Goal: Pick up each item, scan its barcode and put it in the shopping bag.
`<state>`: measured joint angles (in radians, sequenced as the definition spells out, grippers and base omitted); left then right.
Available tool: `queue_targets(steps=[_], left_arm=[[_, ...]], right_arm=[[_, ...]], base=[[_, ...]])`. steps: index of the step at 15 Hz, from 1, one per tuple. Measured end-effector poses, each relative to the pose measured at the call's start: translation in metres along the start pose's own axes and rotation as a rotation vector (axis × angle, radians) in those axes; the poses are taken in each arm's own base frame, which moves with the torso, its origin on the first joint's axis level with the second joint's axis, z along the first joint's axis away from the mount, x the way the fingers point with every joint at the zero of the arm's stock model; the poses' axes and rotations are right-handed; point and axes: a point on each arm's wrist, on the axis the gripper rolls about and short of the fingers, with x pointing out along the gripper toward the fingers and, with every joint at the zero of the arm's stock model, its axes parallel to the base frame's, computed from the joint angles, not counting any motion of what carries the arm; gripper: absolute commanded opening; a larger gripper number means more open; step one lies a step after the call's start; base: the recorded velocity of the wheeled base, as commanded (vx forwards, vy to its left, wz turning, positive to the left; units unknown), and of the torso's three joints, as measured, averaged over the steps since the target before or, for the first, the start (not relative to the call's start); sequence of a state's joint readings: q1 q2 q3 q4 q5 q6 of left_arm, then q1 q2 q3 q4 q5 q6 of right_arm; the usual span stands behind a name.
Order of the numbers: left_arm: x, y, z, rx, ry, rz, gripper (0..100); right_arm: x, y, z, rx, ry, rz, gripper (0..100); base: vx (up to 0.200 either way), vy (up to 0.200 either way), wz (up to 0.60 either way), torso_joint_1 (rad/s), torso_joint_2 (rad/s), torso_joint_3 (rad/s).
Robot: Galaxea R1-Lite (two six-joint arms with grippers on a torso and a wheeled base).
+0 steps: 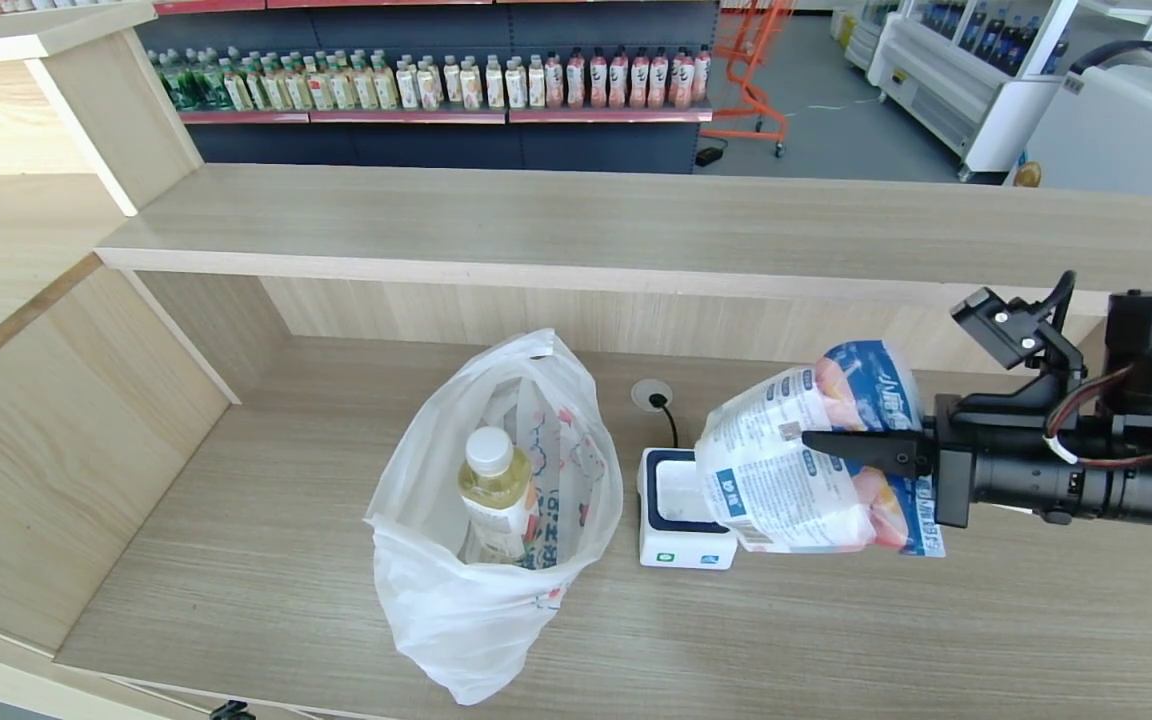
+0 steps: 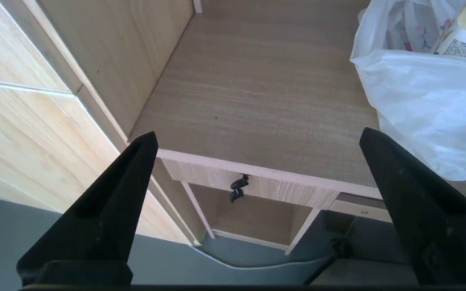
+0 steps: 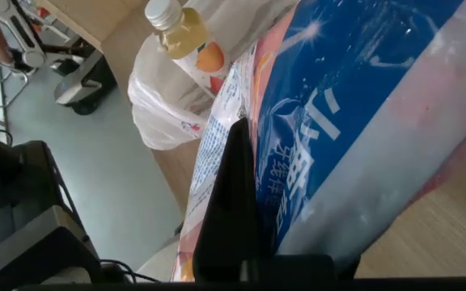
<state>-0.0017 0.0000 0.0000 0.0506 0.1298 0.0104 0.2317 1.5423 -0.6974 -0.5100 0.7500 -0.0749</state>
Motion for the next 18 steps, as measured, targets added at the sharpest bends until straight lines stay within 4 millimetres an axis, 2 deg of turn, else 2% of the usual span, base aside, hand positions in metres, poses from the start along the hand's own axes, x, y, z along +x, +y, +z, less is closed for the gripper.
queue_targets(steps=[2,5,9,13,17,18], left_arm=[[0.0,0.0,0.0,0.0,0.0,0.0,100],[0.0,0.0,0.0,0.0,0.0,0.0,100],[0.0,0.0,0.0,0.0,0.0,0.0,100],[0.0,0.0,0.0,0.0,0.0,0.0,100],[0.0,0.0,0.0,0.0,0.0,0.0,100],[0.0,0.0,0.0,0.0,0.0,0.0,100]], right_arm=[[0.015,0.003,-0.002,0.019,0.026,0.036,0],[0.052,0.002,-0.003,0.023,0.064,0.063,0],[0.107,-0.017,-0.011,-0.052,0.041,0.058,0],[0.156,-0.03,-0.007,-0.107,-0.009,0.084,0],[0.182,-0.034,-0.016,-0.12,0.0,0.105,0],[0.187,-0.036,-0.019,-0.121,0.002,0.108,100]], base=[[0.0,0.0,0.0,0.0,0.0,0.0],[0.0,0.0,0.0,0.0,0.0,0.0],[0.0,0.0,0.0,0.0,0.0,0.0],[0.0,0.0,0.0,0.0,0.0,0.0],[0.0,0.0,0.0,0.0,0.0,0.0],[0.0,0.0,0.0,0.0,0.0,0.0]])
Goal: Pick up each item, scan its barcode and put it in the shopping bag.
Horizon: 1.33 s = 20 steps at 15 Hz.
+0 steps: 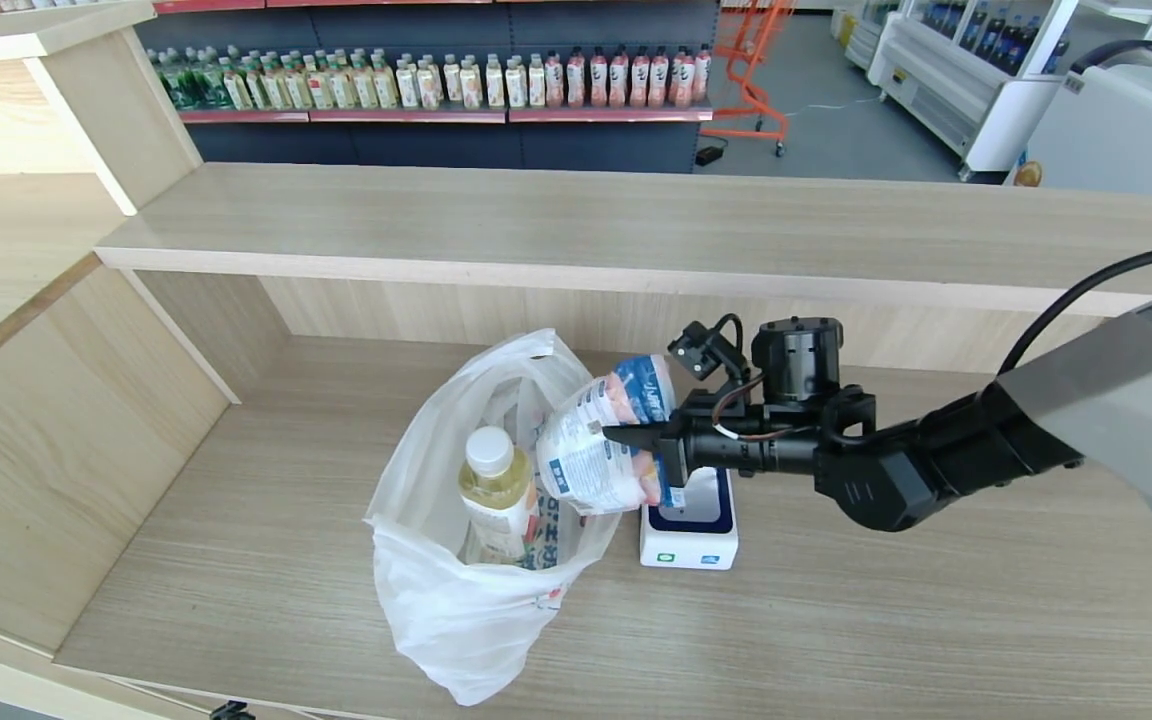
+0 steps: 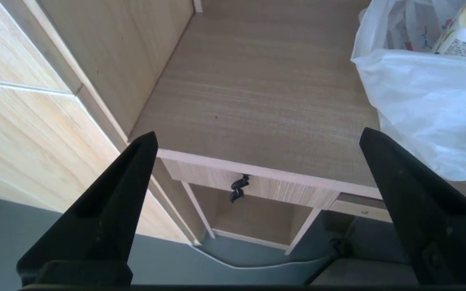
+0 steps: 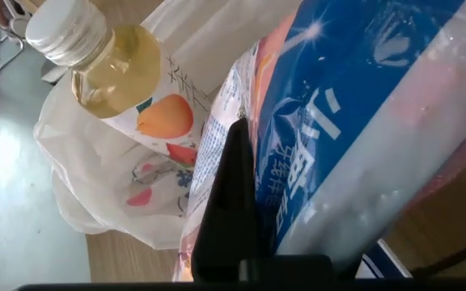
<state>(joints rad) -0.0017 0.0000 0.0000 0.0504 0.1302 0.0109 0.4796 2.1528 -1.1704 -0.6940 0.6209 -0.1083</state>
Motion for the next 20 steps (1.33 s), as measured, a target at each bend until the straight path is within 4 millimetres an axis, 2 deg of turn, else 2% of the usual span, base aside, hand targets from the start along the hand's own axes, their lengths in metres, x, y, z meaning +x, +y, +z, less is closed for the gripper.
queue_targets(steps=[2,6,8,10,12,15,17,20], left_arm=[[0.0,0.0,0.0,0.0,0.0,0.0,100],[0.0,0.0,0.0,0.0,0.0,0.0,100],[0.0,0.0,0.0,0.0,0.0,0.0,100],[0.0,0.0,0.0,0.0,0.0,0.0,100],[0.0,0.0,0.0,0.0,0.0,0.0,100],[0.0,0.0,0.0,0.0,0.0,0.0,100],[0.0,0.0,0.0,0.0,0.0,0.0,100],[0.0,0.0,0.0,0.0,0.0,0.0,100]], right_arm=[[0.008,-0.004,0.001,-0.007,-0.012,0.002,100],[0.018,-0.001,0.017,0.056,-0.058,0.02,100],[0.009,0.003,0.032,0.101,-0.087,0.023,100],[-0.009,0.012,0.042,0.14,-0.099,0.018,100],[-0.046,0.024,0.051,0.172,-0.105,-0.005,100],[-0.127,0.055,0.048,0.207,-0.109,-0.087,100],[-0.184,0.082,0.031,0.228,-0.109,-0.204,100],[-0.255,0.13,-0.009,0.264,-0.062,-0.475,100]], base=[[0.0,0.0,0.0,0.0,0.0,0.0],[0.0,0.0,0.0,0.0,0.0,0.0],[0.0,0.0,0.0,0.0,0.0,0.0],[0.0,0.0,0.0,0.0,0.0,0.0],[0.0,0.0,0.0,0.0,0.0,0.0],[0.0,0.0,0.0,0.0,0.0,0.0],[0.0,0.0,0.0,0.0,0.0,0.0],[0.0,0.0,0.0,0.0,0.0,0.0]])
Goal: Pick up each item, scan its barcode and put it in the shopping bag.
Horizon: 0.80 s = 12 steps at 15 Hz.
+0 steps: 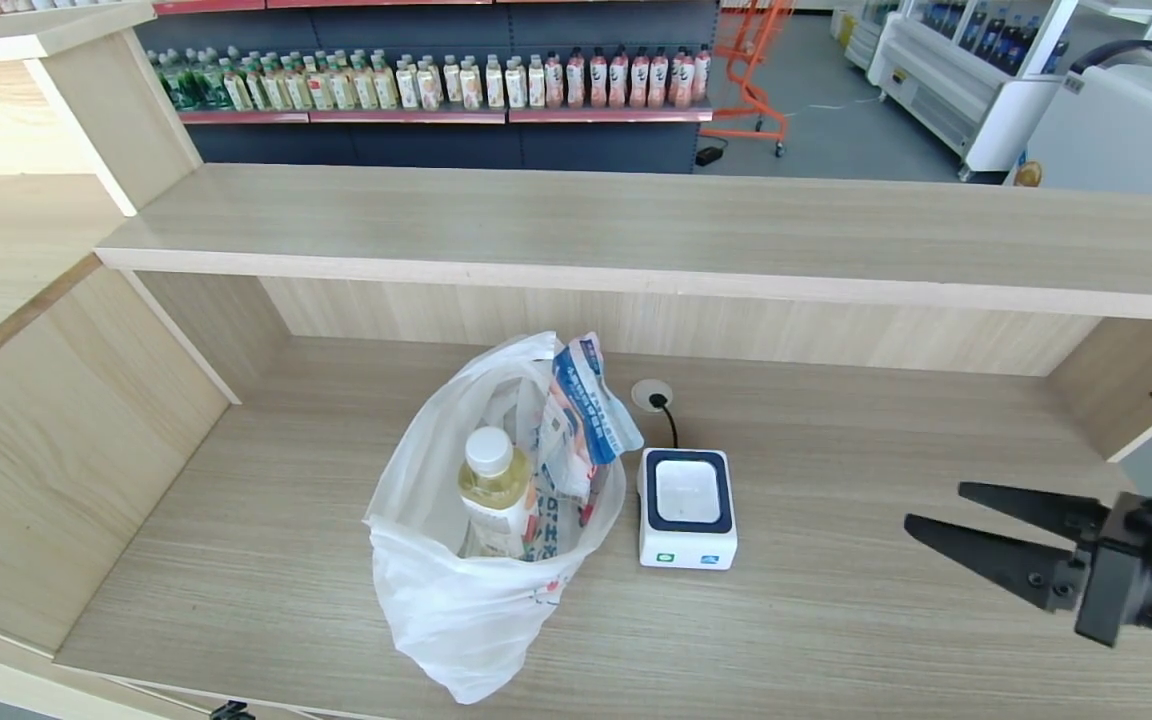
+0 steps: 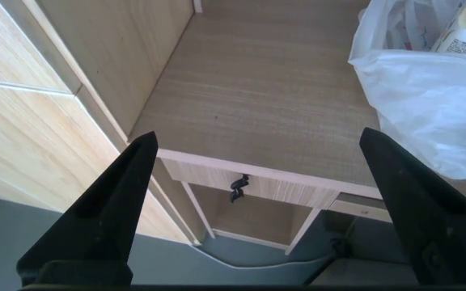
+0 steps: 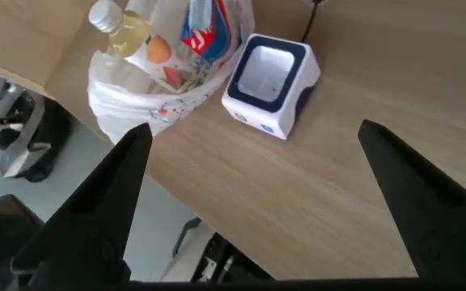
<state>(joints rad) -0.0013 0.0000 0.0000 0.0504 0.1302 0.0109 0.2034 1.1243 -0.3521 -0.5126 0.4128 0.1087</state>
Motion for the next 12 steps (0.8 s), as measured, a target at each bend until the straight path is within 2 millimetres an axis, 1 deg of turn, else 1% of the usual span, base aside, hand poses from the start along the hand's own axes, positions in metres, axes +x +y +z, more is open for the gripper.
queue_targets(steps=[2,3,5,7,9,10,12], left_arm=[[0.0,0.0,0.0,0.0,0.0,-0.001,100],[0.0,0.0,0.0,0.0,0.0,-0.001,100],[0.0,0.0,0.0,0.0,0.0,-0.001,100],[0.0,0.0,0.0,0.0,0.0,0.0,100],[0.0,0.0,0.0,0.0,0.0,0.0,100],[0.0,0.0,0.0,0.0,0.0,-0.001,100],[0.0,0.0,0.0,0.0,0.0,0.0,100]], right_arm=[[-0.046,0.008,-0.032,0.005,-0.003,-0.206,100],[-0.065,0.013,-0.048,-0.001,-0.023,-0.302,100],[-0.096,0.022,-0.082,-0.02,-0.095,-0.449,100],[-0.113,0.028,-0.111,-0.055,-0.164,-0.532,100],[-0.121,0.032,-0.132,-0.096,-0.217,-0.585,100],[-0.123,0.033,-0.137,-0.13,-0.238,-0.596,100],[-0.125,0.034,-0.141,-0.181,-0.269,-0.606,100]], base=[[0.0,0.0,0.0,0.0,0.0,0.0],[0.0,0.0,0.0,0.0,0.0,0.0],[0.0,0.0,0.0,0.0,0.0,0.0],[0.0,0.0,0.0,0.0,0.0,0.0],[0.0,0.0,0.0,0.0,0.0,0.0],[0.0,0.0,0.0,0.0,0.0,0.0],[0.0,0.0,0.0,0.0,0.0,0.0]])
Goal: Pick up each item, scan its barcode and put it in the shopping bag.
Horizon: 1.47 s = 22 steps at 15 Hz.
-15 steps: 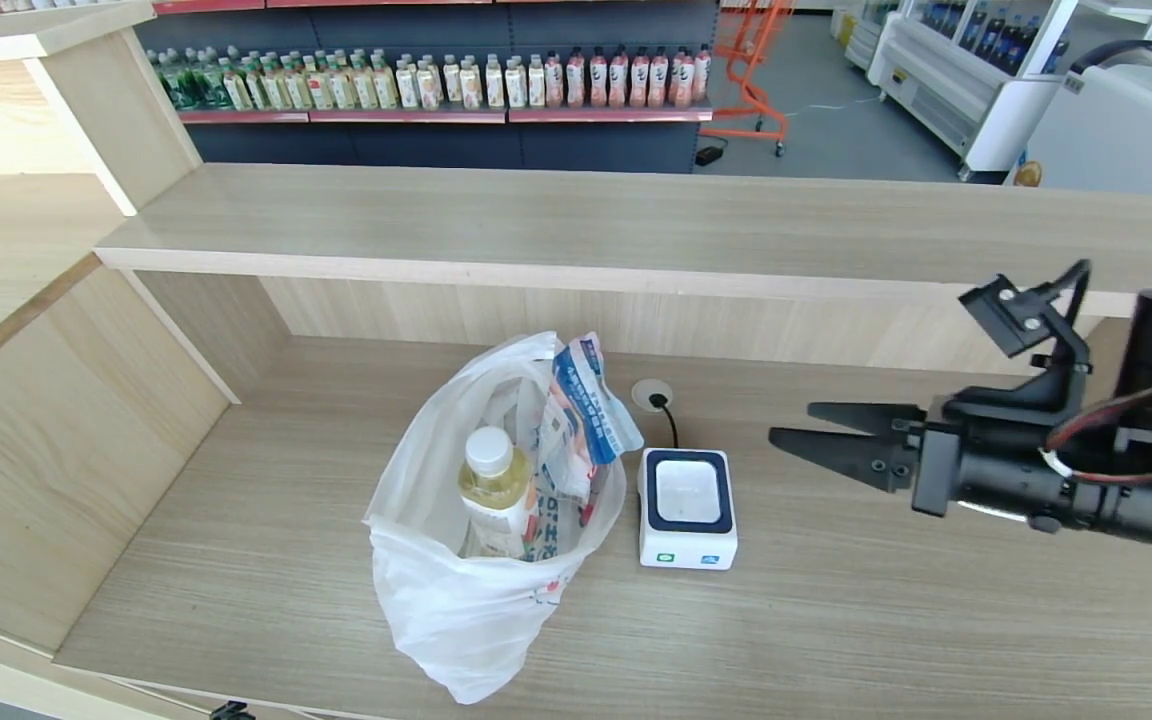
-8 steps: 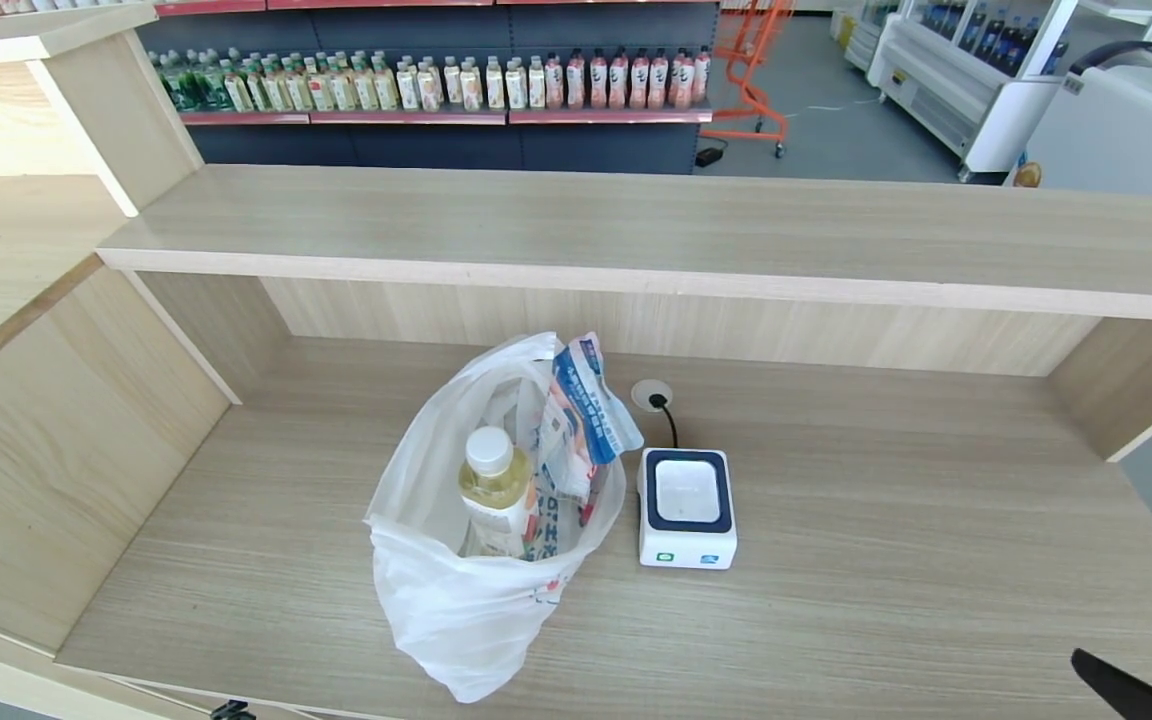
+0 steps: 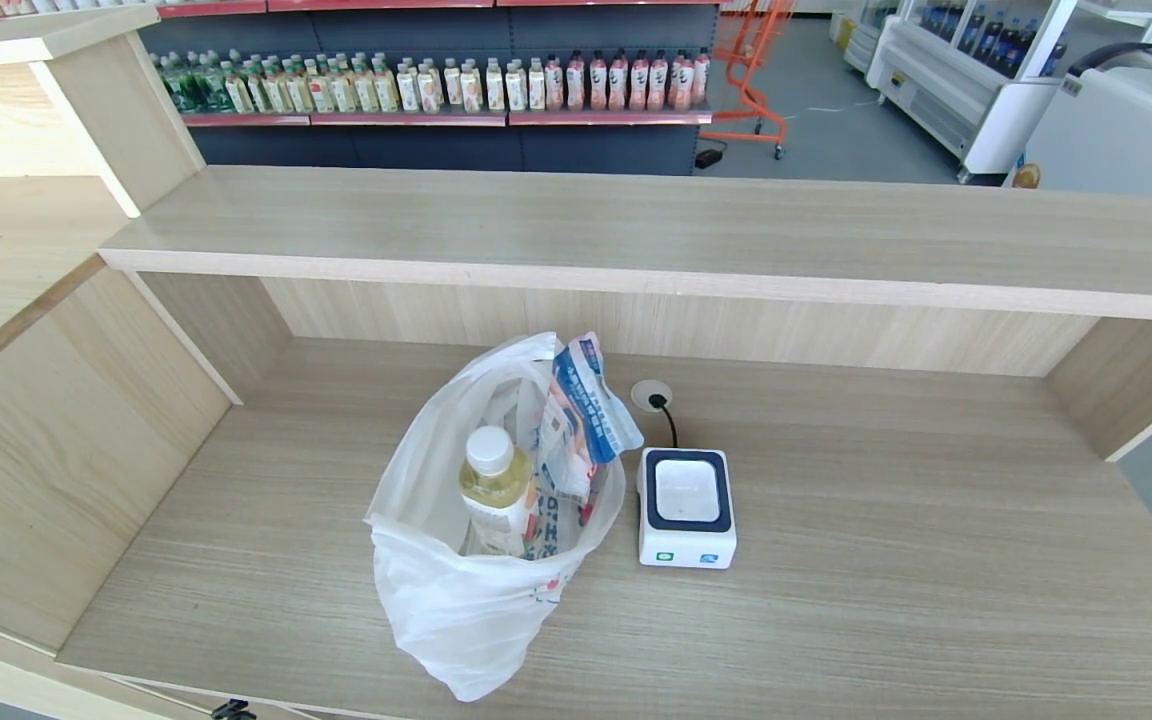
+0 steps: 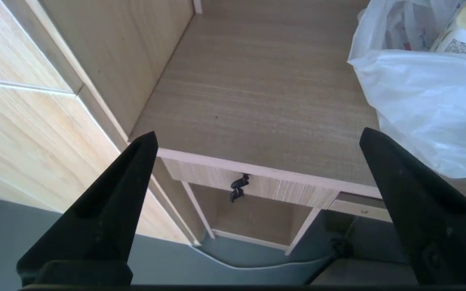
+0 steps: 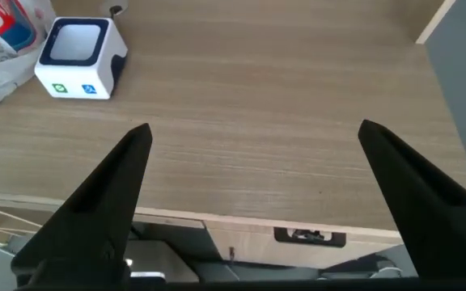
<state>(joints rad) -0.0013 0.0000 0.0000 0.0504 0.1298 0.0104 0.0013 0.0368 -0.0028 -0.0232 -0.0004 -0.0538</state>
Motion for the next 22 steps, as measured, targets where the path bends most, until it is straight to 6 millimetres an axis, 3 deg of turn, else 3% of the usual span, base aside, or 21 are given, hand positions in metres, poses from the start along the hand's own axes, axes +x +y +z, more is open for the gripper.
queue_targets(steps=[2,3,22], left_arm=[[0.0,0.0,0.0,0.0,0.0,0.0,100],[0.0,0.0,0.0,0.0,0.0,0.0,100],[0.0,0.0,0.0,-0.003,0.0,0.0,100]], right_arm=[[-0.0018,0.0001,-0.0014,0.012,-0.02,-0.003,100],[-0.0023,0.0001,-0.0017,0.006,-0.026,-0.005,0],[-0.0029,-0.0001,-0.0025,0.062,-0.03,-0.012,0]], base=[[0.0,0.0,0.0,0.0,0.0,0.0],[0.0,0.0,0.0,0.0,0.0,0.0],[0.0,0.0,0.0,0.0,0.0,0.0]])
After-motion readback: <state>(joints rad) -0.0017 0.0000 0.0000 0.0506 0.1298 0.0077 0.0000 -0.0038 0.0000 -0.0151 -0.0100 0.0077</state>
